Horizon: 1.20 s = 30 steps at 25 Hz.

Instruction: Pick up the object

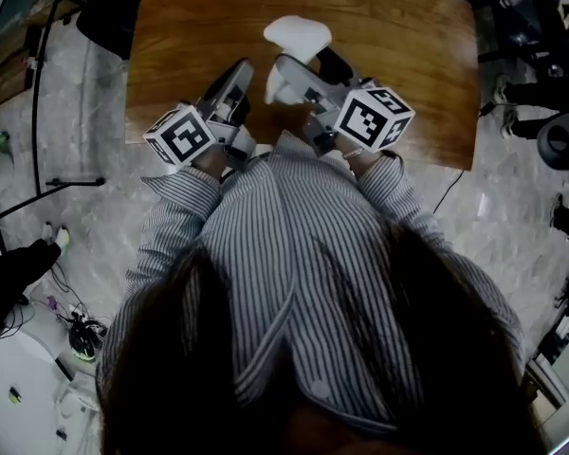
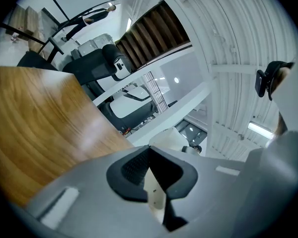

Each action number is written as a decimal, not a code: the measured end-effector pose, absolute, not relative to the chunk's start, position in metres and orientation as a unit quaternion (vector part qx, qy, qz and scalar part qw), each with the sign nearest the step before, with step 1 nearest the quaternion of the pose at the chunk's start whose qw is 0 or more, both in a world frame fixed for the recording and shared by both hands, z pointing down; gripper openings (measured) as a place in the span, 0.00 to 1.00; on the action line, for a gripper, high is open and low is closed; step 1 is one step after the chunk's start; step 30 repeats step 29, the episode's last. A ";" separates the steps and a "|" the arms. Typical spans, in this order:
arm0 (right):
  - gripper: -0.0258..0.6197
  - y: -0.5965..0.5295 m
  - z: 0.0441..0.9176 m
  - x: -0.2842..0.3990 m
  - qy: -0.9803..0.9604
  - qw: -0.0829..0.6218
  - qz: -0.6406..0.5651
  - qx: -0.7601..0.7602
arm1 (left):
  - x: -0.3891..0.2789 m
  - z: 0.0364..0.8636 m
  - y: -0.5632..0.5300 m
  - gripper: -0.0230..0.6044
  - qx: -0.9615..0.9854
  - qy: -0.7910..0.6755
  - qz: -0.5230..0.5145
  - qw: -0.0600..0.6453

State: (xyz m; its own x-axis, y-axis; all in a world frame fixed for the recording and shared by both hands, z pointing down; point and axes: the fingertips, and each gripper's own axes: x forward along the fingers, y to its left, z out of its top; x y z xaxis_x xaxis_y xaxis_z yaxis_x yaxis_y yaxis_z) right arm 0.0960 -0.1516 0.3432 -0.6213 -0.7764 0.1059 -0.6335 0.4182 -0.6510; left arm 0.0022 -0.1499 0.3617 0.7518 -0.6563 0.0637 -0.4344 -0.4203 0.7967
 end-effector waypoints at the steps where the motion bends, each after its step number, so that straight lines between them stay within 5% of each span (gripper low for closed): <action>1: 0.69 -0.152 0.344 0.096 0.835 0.108 -0.339 -0.420 | 0.003 0.362 -0.150 0.04 0.832 -0.326 -0.131 0.429; 30: 0.69 -0.151 0.344 0.091 0.837 0.108 -0.355 -0.401 | 0.012 0.360 -0.153 0.04 0.831 -0.300 -0.136 0.448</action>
